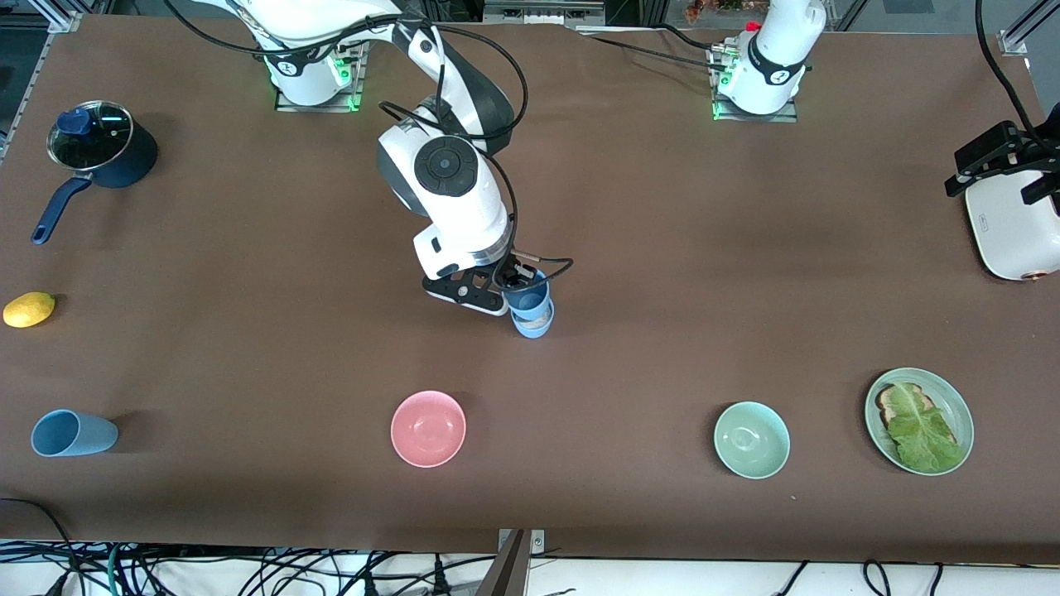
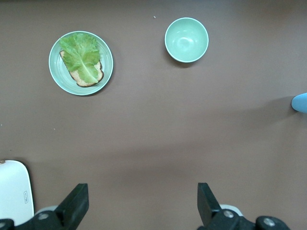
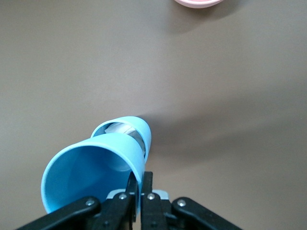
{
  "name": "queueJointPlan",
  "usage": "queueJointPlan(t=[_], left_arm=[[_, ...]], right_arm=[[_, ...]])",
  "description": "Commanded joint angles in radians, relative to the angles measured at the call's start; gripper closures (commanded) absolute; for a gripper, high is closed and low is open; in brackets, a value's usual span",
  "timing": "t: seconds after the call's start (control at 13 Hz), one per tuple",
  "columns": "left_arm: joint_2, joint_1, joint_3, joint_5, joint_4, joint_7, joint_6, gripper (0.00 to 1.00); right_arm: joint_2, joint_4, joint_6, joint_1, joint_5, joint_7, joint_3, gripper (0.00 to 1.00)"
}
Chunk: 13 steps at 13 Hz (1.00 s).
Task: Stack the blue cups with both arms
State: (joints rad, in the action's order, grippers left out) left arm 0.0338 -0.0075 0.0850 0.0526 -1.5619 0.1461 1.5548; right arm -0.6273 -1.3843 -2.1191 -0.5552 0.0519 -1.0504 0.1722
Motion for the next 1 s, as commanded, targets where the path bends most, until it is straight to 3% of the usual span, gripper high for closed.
queueJointPlan(t=[0.0, 0.15, 0.23, 0.38, 0.62, 0.77, 0.92], left_arm=[[-0.006, -0.005, -0.001, -0.022, 0.014, 0.027, -0.016, 0.0], [-0.008, -0.005, -0.001, -0.022, 0.014, 0.032, -0.016, 0.0], [-0.008, -0.003, -0.001, -0.022, 0.013, 0.033, -0.018, 0.0], [-0.009, -0.003, -0.001, -0.023, 0.011, 0.033, -0.021, 0.0], [-0.015, -0.024, -0.001, -0.072, 0.013, 0.087, -0.033, 0.0], [-0.015, -0.028, -0.001, -0.073, 0.014, 0.09, -0.032, 0.0], [-0.015, -0.028, -0.001, -0.073, 0.013, 0.09, -0.032, 0.0]], right_arm=[[-0.026, 0.034, -0.018, -0.017, 0.025, -0.019, -0.011, 1.0], [-0.025, 0.036, -0.013, -0.015, 0.023, -0.02, -0.011, 0.71], [-0.025, 0.034, -0.009, -0.015, 0.031, -0.025, -0.013, 0.02], [-0.012, 0.036, 0.002, -0.023, 0.092, -0.016, -0.013, 0.0], [0.04, 0.036, 0.092, -0.011, 0.097, 0.003, -0.019, 0.0], [0.11, 0.031, 0.21, 0.0, 0.094, 0.085, -0.051, 0.0], [0.182, 0.027, 0.361, 0.006, 0.075, 0.304, -0.121, 0.0]])
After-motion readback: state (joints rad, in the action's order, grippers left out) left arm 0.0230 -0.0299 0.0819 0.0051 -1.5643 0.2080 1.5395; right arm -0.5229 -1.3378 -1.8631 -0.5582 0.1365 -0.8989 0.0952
